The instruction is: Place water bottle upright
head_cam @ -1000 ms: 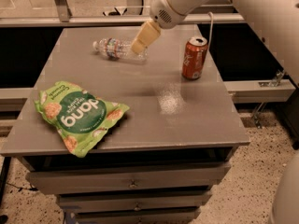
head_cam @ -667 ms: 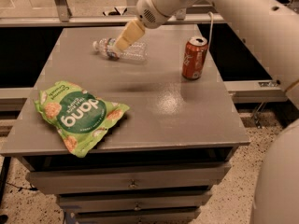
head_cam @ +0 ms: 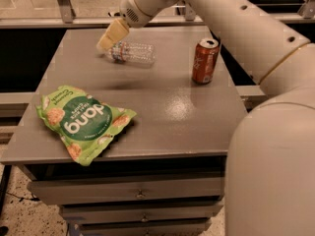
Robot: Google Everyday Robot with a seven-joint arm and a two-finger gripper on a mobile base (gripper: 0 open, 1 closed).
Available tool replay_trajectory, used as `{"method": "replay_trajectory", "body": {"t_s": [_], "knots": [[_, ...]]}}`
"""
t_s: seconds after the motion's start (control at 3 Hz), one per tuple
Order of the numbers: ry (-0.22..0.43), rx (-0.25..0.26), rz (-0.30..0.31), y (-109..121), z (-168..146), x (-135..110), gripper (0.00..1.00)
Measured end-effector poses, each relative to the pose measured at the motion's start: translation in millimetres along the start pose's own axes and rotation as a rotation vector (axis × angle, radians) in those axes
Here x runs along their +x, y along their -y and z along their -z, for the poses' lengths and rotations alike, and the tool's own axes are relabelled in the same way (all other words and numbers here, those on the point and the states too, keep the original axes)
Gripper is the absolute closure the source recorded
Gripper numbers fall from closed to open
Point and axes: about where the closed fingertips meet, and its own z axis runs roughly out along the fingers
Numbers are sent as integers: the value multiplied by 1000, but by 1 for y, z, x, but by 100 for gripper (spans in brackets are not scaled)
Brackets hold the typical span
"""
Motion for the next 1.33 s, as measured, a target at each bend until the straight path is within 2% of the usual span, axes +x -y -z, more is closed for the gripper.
{"method": "replay_trajectory", "body": {"t_s": [0.67,1.0,1.33], "knots": [[-96,-7,38,14,-56,0,0],[-142,-16,47,20,-74,8,0],[-191,-24,81,23,-87,12,0]]}}
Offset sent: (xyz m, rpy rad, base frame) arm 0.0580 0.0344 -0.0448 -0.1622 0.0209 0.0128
